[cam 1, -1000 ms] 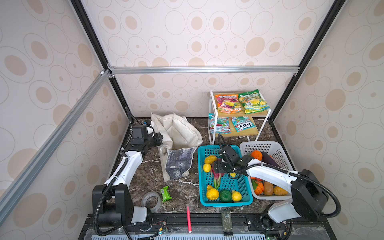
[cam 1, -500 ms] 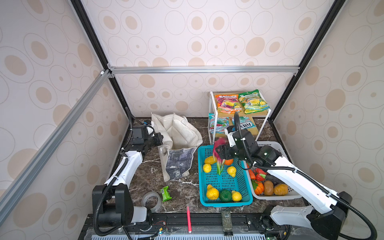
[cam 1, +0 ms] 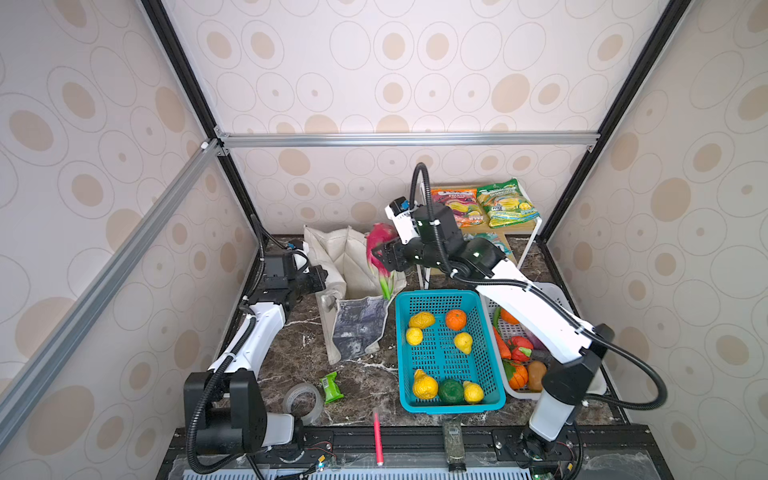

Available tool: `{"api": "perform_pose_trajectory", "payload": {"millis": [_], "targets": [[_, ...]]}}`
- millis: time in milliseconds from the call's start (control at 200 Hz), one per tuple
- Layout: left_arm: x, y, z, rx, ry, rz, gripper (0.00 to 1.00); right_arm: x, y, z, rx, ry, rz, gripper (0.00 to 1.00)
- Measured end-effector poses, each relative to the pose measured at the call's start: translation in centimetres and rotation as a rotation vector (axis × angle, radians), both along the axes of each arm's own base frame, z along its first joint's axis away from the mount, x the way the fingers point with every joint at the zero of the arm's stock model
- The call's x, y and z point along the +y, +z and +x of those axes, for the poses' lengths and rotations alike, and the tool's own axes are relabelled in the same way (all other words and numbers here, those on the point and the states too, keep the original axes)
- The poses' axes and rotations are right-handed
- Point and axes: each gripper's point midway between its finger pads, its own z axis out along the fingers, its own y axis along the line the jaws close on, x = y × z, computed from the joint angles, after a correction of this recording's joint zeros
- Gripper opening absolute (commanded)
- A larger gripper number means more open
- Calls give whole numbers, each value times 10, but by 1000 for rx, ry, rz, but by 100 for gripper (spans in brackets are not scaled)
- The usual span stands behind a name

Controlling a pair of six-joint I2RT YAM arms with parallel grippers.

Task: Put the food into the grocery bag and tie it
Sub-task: 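Grasp the pink dragon fruit with the right gripper and lift it, then carry the dragon fruit into the tote bag and lower it inside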

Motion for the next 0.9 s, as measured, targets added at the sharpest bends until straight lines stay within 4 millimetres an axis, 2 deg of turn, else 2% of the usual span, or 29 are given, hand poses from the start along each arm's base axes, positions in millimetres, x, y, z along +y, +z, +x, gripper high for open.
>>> {"api": "perform_pose_trajectory", "payload": {"millis": [210, 350, 470, 660, 805, 900], "targets": [[-8, 1, -3, -7, -39, -23, 0, 49, -18, 31, 11, 59, 24, 49], [-12, 4, -3, -15, -56, -34, 0, 70, -34, 39, 33, 90, 34, 48], [-12, 4, -3, -17, -60, -36, 0, 79, -55, 36, 68, 113, 12, 49], [-13, 4, -3, -21, -67, -40, 0, 86, -65, 30, 84, 143, 13, 47], [-13, 4, -3, -22, -66, -39, 0, 85, -106, 28, 144, 137, -48, 47], [-13, 4, -3, -22, -67, -37, 0, 85, -124, 30, 167, 130, -74, 47]]}}
